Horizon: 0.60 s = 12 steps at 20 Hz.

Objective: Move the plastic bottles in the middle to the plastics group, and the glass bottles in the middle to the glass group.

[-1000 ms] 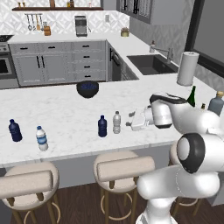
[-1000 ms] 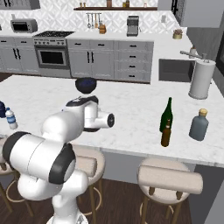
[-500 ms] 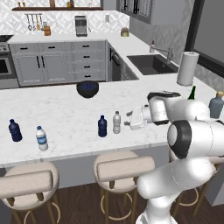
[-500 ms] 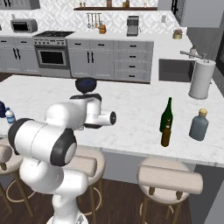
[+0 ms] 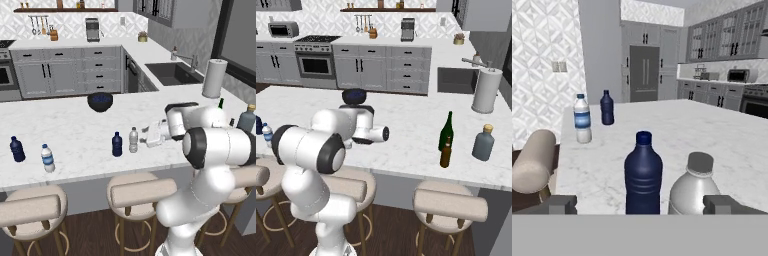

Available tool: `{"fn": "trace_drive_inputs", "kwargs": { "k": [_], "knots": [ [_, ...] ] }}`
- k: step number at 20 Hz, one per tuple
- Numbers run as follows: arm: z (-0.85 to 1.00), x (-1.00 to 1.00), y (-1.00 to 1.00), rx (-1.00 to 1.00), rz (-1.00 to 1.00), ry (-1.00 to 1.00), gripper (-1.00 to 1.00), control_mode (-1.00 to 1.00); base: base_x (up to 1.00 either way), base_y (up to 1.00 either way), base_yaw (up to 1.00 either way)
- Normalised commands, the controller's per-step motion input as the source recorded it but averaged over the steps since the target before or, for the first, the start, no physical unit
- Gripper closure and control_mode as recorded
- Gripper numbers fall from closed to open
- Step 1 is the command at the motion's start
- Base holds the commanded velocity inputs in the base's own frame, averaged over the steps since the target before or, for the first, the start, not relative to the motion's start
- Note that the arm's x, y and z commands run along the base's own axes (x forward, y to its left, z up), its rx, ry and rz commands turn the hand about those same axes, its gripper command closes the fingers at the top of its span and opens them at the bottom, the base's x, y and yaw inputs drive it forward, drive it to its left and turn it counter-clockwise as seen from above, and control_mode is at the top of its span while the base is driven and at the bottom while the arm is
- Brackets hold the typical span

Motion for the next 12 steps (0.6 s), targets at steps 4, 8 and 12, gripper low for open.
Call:
{"fn": "trace_drive_inputs", "kwargs": {
  "k": [4,8,12],
  "knots": [
    [-0.14,0.23,0.03,0.00,0.00,0.00,-1.00,-1.00,0.00,0.00,0.00],
    [-0.15,0.18,0.00,0.00,0.00,0.00,-1.00,-1.00,0.00,0.00,0.00],
    [-0.13,0.20,0.00,0.00,0.00,0.00,-1.00,-1.00,0.00,0.00,0.00]
  ]
}}
